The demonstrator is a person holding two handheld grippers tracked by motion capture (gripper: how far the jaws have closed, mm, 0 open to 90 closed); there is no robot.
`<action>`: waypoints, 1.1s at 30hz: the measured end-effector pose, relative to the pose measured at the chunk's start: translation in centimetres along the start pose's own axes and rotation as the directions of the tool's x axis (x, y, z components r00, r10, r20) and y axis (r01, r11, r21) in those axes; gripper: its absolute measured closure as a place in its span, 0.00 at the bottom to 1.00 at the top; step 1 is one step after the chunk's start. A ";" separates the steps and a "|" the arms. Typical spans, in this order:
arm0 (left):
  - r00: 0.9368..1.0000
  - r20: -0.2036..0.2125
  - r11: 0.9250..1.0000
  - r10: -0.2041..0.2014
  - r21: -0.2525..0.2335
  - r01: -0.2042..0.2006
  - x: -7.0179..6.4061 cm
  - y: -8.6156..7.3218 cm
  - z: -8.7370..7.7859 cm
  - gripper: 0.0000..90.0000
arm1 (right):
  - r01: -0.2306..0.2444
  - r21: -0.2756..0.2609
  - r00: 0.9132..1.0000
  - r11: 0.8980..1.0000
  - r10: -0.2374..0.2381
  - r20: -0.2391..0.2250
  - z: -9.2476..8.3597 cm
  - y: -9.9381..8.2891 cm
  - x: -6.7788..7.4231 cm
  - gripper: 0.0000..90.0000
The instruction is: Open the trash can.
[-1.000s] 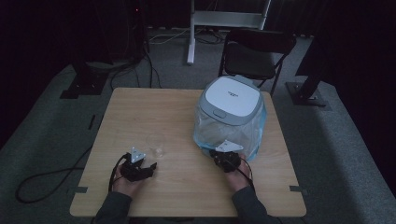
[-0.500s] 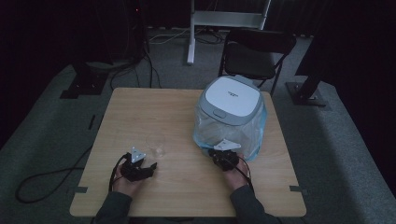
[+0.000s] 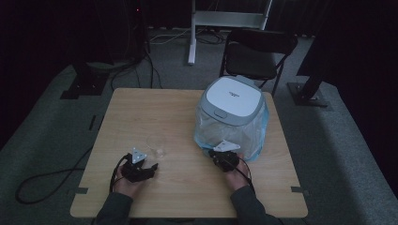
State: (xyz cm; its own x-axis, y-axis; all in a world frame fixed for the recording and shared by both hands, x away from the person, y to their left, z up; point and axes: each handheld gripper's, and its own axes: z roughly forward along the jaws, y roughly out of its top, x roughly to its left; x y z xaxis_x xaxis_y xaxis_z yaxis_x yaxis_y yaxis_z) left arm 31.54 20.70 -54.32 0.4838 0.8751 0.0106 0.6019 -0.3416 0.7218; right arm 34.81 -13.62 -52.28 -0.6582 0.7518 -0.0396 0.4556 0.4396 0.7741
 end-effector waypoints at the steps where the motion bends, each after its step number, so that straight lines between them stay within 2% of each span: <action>1: 1.000 0.000 1.000 0.000 0.000 0.000 0.0 0.0 0.0 0.40 | 0.000 0.000 1.000 1.000 0.000 0.000 0.0 0.0 0.0 1.00; 33: 1.000 0.002 1.000 0.003 0.001 -0.003 0.0 0.0 0.0 0.40 | 0.021 0.005 1.000 1.000 -0.021 0.002 0.2 -0.2 0.0 1.00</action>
State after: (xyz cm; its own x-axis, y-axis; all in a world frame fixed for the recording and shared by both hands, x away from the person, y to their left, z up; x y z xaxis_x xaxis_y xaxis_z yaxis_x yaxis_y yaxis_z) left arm 31.53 20.67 -54.32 0.4865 0.8736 0.0113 0.6011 -0.3440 0.7214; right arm 34.88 -13.63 -52.56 -0.6662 0.7436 -0.0568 0.4450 0.4575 0.7699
